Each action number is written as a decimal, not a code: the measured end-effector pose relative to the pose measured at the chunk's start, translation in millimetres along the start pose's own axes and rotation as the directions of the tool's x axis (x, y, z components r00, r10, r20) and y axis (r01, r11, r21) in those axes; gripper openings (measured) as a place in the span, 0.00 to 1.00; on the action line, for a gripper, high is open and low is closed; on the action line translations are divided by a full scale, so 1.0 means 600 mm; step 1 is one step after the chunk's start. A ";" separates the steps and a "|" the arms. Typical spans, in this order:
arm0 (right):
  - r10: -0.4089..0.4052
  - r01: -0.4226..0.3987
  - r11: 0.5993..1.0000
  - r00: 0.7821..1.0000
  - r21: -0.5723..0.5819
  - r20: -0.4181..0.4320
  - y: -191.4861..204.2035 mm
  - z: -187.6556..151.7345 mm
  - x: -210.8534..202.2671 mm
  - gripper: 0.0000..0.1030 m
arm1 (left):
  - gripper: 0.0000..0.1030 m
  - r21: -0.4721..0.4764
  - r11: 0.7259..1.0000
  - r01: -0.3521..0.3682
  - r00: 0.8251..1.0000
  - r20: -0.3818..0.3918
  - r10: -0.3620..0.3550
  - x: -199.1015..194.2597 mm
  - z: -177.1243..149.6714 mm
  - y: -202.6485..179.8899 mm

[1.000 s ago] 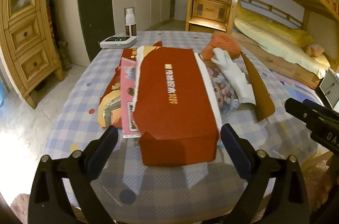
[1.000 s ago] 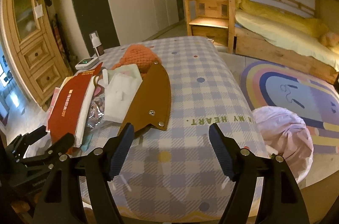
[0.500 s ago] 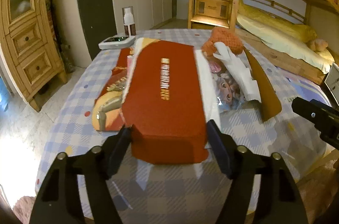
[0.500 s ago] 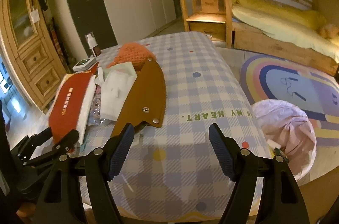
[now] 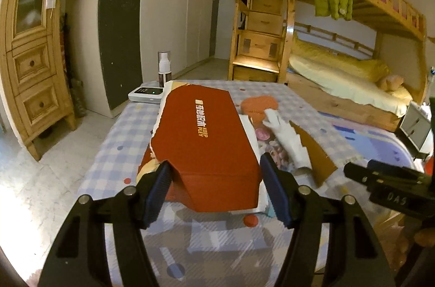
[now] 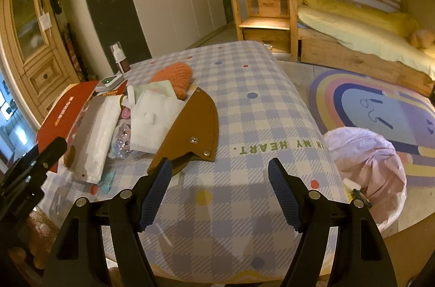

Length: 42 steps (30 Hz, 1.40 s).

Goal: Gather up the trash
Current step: 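Grasp the brown triangular cardboard with the right tool while the left tool holds the red box, then carry the red box and brown cardboard over to the white trash bag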

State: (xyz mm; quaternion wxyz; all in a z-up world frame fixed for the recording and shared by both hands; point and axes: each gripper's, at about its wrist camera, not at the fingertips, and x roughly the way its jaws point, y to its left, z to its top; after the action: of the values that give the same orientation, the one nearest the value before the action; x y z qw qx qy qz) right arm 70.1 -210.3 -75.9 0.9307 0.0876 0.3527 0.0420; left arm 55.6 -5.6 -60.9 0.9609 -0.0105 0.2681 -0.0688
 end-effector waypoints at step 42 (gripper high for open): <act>-0.064 0.069 0.994 0.996 -0.088 0.059 -0.004 0.044 -0.058 0.50 | 0.62 0.069 0.974 0.217 0.976 -0.010 -0.217 -0.018 0.033 -0.071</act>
State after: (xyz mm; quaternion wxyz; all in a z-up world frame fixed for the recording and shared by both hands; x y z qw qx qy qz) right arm 61.3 -221.1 -34.4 0.9442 0.0351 0.3267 0.0240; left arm 51.0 -46.8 -36.0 0.9471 -0.0063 0.2638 -0.1825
